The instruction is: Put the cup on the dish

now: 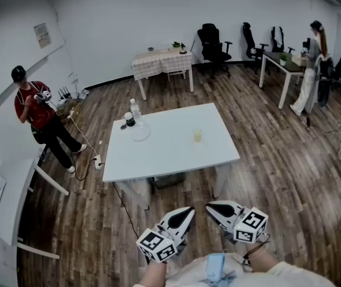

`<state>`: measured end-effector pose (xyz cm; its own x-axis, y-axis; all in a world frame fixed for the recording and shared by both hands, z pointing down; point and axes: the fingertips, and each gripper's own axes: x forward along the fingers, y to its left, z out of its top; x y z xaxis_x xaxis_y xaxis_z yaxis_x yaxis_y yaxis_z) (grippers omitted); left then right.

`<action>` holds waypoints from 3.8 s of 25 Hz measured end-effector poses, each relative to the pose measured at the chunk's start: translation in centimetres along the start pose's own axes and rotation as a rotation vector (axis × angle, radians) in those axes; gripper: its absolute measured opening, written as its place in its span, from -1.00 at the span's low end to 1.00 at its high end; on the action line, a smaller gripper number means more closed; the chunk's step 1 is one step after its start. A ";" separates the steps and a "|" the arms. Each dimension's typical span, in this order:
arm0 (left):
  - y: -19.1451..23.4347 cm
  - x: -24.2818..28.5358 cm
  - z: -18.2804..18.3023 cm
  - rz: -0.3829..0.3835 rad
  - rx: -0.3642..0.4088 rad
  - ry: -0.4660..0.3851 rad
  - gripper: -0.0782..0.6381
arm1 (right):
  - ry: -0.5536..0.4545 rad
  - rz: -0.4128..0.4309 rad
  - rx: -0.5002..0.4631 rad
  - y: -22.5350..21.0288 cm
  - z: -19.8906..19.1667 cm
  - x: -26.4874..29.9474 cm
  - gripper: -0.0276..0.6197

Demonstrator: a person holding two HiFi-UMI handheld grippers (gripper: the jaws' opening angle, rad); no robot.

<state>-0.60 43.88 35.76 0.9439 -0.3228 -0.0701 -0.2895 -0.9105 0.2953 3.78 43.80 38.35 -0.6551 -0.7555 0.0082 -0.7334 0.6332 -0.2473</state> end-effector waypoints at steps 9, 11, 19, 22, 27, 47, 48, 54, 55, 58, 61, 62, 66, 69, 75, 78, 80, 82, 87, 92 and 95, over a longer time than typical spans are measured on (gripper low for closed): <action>0.0 0.7 -0.4 0.004 -0.005 0.006 -0.78 | 0.018 0.003 -0.017 -0.5 -0.4 -0.3 -0.83; 0.1 0.7 -0.6 0.002 -0.007 0.005 -0.78 | 0.022 0.002 -0.011 -0.6 -0.4 -0.3 -0.83; 0.5 0.7 -0.7 -0.001 -0.018 0.009 -0.78 | -0.002 0.034 0.018 -0.2 -0.2 -0.1 -0.82; 0.6 0.8 -0.8 -0.007 -0.023 0.004 -0.78 | 0.000 0.039 0.016 -0.3 -0.4 0.0 -0.82; 1.1 0.8 -0.6 -0.007 -0.026 0.009 -0.78 | 0.003 0.023 0.015 -0.7 -0.4 0.3 -0.82; 4.9 -1.7 -0.3 0.050 -0.071 -0.023 -0.78 | 0.062 0.045 0.017 -0.9 -1.3 3.4 -0.82; 5.1 -1.7 -0.3 0.052 -0.074 -0.025 -0.78 | 0.064 0.045 0.017 -1.1 -1.3 3.6 -0.82; 7.4 -0.5 0.1 0.057 -0.080 -0.035 -0.78 | 0.054 0.038 0.012 -3.4 -0.8 5.1 -0.82; 7.9 -0.3 0.2 0.059 -0.079 -0.034 -0.78 | 0.054 0.040 0.011 -3.9 -0.8 5.5 -0.82; 10.0 0.8 0.6 0.066 -0.070 -0.027 -0.78 | 0.056 0.056 -0.002 -5.8 -0.4 7.5 -0.82; 12.8 2.2 1.6 0.072 -0.057 -0.017 -0.78 | 0.060 0.085 -0.036 -7.9 0.2 10.2 -0.82; 13.8 2.7 1.9 0.076 -0.054 -0.015 -0.78 | 0.067 0.099 -0.049 -8.6 0.4 11.1 -0.82; 17.8 5.2 3.0 0.083 -0.050 0.010 -0.78 | 0.082 0.146 -0.087 -11.5 1.7 14.6 -0.82; 20.9 7.3 3.9 0.085 -0.055 0.028 -0.78 | 0.079 0.162 -0.085 -14.2 2.8 17.1 -0.82; 26.6 11.2 5.7 0.083 -0.053 0.053 -0.78 | 0.074 0.166 -0.079 -19.4 4.5 21.1 -0.82; 29.1 12.8 6.3 0.091 -0.050 0.059 -0.78 | 0.081 0.166 -0.081 -21.9 4.7 22.4 -0.82; 30.5 13.6 6.8 0.099 -0.047 0.057 -0.78 | 0.106 0.175 -0.092 -22.9 4.7 23.2 -0.82; 31.8 14.2 7.1 0.108 -0.041 0.053 -0.78 | 0.115 0.176 -0.098 -23.9 4.8 24.1 -0.82; 34.5 14.7 7.3 0.129 -0.064 0.044 -0.78 | 0.119 0.168 -0.086 -25.5 4.7 26.1 -0.82; 36.6 14.7 8.2 0.111 -0.079 0.048 -0.78 | 0.129 0.163 -0.082 -25.9 5.2 28.3 -0.82; 37.7 14.6 8.7 0.085 -0.077 0.071 -0.78 | 0.116 0.135 -0.068 -26.1 5.7 29.4 -0.82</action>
<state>0.85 2.57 37.63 0.9260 -0.3766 0.0249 -0.3586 -0.8573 0.3694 4.74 4.11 39.51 -0.7622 -0.6407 0.0924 -0.6453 0.7405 -0.1879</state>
